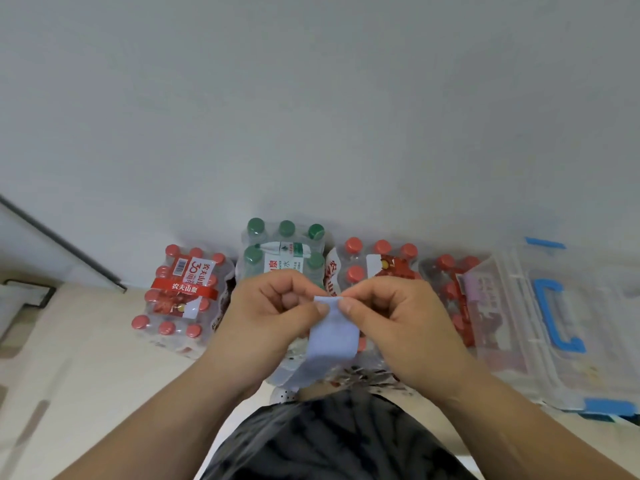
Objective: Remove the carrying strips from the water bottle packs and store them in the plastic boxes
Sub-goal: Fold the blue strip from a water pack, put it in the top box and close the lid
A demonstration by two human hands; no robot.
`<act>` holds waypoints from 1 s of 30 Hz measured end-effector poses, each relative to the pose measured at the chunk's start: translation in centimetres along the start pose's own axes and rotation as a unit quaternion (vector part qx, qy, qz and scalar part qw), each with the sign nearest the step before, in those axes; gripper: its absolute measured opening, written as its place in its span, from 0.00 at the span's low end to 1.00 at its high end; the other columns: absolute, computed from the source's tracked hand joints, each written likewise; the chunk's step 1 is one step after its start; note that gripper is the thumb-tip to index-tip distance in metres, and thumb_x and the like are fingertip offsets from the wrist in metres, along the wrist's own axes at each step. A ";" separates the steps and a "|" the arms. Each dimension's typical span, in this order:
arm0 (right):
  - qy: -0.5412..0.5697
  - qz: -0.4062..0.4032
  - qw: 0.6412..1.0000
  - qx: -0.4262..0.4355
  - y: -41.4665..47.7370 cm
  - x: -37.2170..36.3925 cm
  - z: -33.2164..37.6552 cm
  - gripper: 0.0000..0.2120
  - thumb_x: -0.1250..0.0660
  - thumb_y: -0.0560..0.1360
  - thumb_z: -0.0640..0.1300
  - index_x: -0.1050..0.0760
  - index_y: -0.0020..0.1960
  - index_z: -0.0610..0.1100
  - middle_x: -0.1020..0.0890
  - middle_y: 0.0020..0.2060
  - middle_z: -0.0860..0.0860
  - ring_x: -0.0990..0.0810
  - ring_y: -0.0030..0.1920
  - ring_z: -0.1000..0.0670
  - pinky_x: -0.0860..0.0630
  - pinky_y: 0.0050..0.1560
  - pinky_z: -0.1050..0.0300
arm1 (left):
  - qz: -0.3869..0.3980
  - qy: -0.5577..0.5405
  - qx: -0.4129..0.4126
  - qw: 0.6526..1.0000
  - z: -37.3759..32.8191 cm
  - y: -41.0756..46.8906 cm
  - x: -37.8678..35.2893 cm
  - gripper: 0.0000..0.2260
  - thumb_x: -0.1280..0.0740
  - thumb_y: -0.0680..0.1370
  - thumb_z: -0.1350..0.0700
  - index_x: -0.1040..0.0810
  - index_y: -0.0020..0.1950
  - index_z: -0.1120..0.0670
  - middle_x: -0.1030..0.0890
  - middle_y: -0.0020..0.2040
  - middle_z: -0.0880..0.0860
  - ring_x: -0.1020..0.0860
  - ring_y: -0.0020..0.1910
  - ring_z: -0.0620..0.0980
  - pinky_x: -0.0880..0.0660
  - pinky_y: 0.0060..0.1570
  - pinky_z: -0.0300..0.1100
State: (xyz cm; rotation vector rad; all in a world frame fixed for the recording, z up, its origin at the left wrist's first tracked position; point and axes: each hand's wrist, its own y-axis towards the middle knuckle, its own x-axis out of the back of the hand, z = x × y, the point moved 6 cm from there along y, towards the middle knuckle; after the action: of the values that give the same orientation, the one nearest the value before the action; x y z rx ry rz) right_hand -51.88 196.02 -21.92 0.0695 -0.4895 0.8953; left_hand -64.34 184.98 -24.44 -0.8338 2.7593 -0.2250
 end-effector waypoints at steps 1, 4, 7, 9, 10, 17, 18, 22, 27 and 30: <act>-0.004 -0.008 1.000 0.001 0.0 -0.1 -0.1 0.06 0.29 0.77 0.41 0.15 0.44 0.48 0.14 0.36 0.50 0.17 0.37 0.45 0.18 0.40 0.49 | 0.002 0.002 -0.002 1.000 -0.1 0.0 0.0 0.06 0.29 0.73 0.65 0.16 0.38 0.56 0.20 0.31 0.62 0.22 0.32 0.52 0.25 0.34 0.43; 0.002 -0.021 1.000 -0.001 0.1 -0.2 -0.3 0.06 0.29 0.78 0.43 0.16 0.44 0.50 0.15 0.37 0.49 0.17 0.39 0.44 0.18 0.42 0.42 | -0.014 0.023 -0.009 1.000 -0.2 0.1 0.1 0.09 0.30 0.76 0.67 0.17 0.39 0.56 0.21 0.30 0.60 0.22 0.31 0.52 0.25 0.35 0.44; 0.048 -0.021 0.998 -0.016 0.1 -0.4 -0.3 0.06 0.28 0.77 0.40 0.17 0.45 0.50 0.14 0.37 0.48 0.16 0.39 0.44 0.17 0.41 0.45 | -0.036 0.039 -0.021 0.998 -0.6 0.0 0.3 0.10 0.32 0.76 0.69 0.18 0.39 0.56 0.21 0.28 0.55 0.22 0.30 0.50 0.24 0.32 0.42; 0.082 -0.026 0.996 -0.020 0.0 -0.5 0.0 0.08 0.28 0.76 0.38 0.17 0.46 0.51 0.14 0.37 0.46 0.16 0.39 0.41 0.18 0.39 0.45 | -0.049 0.042 -0.039 0.997 -1.1 -0.1 0.4 0.08 0.30 0.76 0.67 0.17 0.40 0.56 0.22 0.31 0.62 0.22 0.33 0.55 0.23 0.34 0.47; 0.093 -0.034 0.995 -0.020 0.0 -0.5 0.1 0.09 0.28 0.76 0.38 0.17 0.46 0.51 0.14 0.37 0.44 0.17 0.40 0.40 0.18 0.39 0.43 | -0.052 0.039 -0.047 0.997 -1.4 0.0 0.4 0.07 0.29 0.75 0.65 0.17 0.41 0.55 0.23 0.33 0.65 0.22 0.34 0.57 0.23 0.36 0.49; 0.159 -0.064 0.985 -0.021 -0.2 0.2 0.4 0.09 0.28 0.76 0.38 0.16 0.45 0.52 0.17 0.37 0.38 0.20 0.36 0.48 0.22 0.37 0.51 | -0.054 0.030 -0.058 0.996 -2.5 0.1 -0.2 0.10 0.27 0.71 0.61 0.12 0.44 0.46 0.14 0.40 0.58 0.16 0.43 0.62 0.19 0.48 0.57; 0.159 -0.065 0.985 -0.017 -0.2 0.3 0.4 0.09 0.28 0.76 0.38 0.17 0.45 0.53 0.18 0.36 0.37 0.21 0.35 0.48 0.23 0.36 0.53 | -0.055 0.029 -0.059 0.996 -2.5 0.1 -0.3 0.11 0.26 0.72 0.63 0.12 0.44 0.46 0.14 0.40 0.58 0.16 0.42 0.61 0.19 0.47 0.57; 0.150 -0.068 0.986 -0.002 -0.2 0.8 0.5 0.10 0.28 0.77 0.38 0.16 0.45 0.53 0.17 0.37 0.37 0.20 0.35 0.39 0.23 0.36 0.44 | -0.044 0.011 -0.043 0.998 -2.6 0.0 -1.0 0.10 0.27 0.70 0.64 0.12 0.43 0.49 0.13 0.39 0.57 0.15 0.39 0.52 0.18 0.45 0.50; 0.109 -0.068 0.992 0.013 -0.2 1.4 0.6 0.08 0.28 0.77 0.39 0.17 0.46 0.53 0.16 0.34 0.43 0.18 0.38 0.38 0.20 0.39 0.42 | -0.049 0.002 -0.037 0.998 -3.1 0.4 -1.3 0.07 0.27 0.68 0.61 0.12 0.42 0.52 0.14 0.38 0.59 0.16 0.38 0.54 0.19 0.43 0.47; 0.120 -0.081 0.989 0.016 -0.5 1.6 0.5 0.09 0.29 0.77 0.40 0.17 0.47 0.54 0.17 0.33 0.43 0.18 0.37 0.39 0.19 0.36 0.47 | -0.057 0.026 -0.046 0.997 -3.4 0.7 -1.6 0.12 0.28 0.72 0.68 0.12 0.40 0.51 0.15 0.37 0.60 0.19 0.38 0.56 0.20 0.44 0.52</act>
State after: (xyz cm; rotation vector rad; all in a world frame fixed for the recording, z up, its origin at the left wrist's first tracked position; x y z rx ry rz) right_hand -50.87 196.78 -20.65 0.0292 -0.2401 0.7413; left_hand -64.38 186.76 -21.01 -1.0261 2.7918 -0.1425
